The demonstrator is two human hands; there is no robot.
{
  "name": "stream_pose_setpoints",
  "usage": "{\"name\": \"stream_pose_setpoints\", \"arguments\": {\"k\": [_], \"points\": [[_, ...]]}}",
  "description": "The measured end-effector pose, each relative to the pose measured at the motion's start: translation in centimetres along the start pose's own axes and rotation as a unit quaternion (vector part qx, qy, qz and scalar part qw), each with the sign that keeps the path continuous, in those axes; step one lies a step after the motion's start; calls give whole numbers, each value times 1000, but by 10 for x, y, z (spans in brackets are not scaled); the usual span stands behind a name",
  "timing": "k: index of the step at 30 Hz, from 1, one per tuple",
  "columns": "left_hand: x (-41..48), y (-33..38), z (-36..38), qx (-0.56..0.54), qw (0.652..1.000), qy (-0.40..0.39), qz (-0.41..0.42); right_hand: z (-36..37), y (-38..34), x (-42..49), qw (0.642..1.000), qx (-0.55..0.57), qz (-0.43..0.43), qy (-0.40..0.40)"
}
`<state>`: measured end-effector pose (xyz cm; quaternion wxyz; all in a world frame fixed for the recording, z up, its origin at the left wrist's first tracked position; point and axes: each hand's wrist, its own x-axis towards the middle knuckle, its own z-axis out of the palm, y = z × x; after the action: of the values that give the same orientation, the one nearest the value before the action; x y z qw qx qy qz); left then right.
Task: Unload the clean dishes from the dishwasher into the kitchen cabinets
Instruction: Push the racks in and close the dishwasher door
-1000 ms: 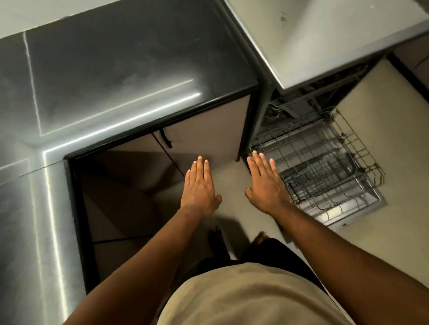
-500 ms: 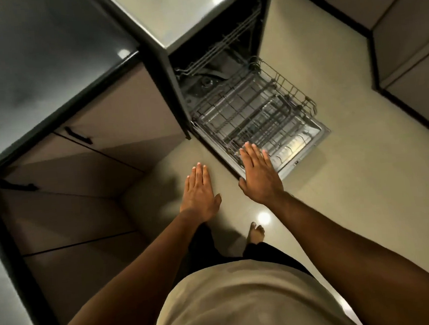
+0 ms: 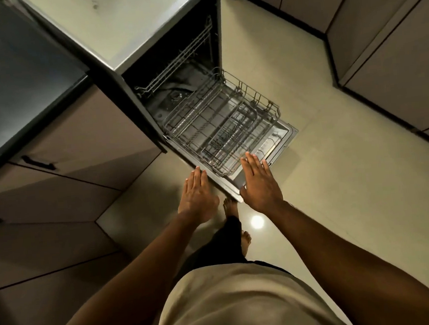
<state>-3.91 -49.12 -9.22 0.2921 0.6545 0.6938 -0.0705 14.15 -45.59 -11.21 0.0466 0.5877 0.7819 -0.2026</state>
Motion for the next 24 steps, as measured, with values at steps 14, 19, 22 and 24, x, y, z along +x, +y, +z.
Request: {"name": "stream_pose_setpoints", "arguments": {"k": [14,19,22,24], "points": [[99,28,14,-22,996,-70,-45,-31,59,81,993,-76,-44,-84],[129,34,5,-6,995,-81,-51,-44,83,107,994,-67,-38,-83],[145,41,0,-18,994,-70,-78,-50,100,123,992,-64,-45,-96],[153,48,0,-20,994,-60,-89,-50,111,133,992,-59,-53,-98]]}}
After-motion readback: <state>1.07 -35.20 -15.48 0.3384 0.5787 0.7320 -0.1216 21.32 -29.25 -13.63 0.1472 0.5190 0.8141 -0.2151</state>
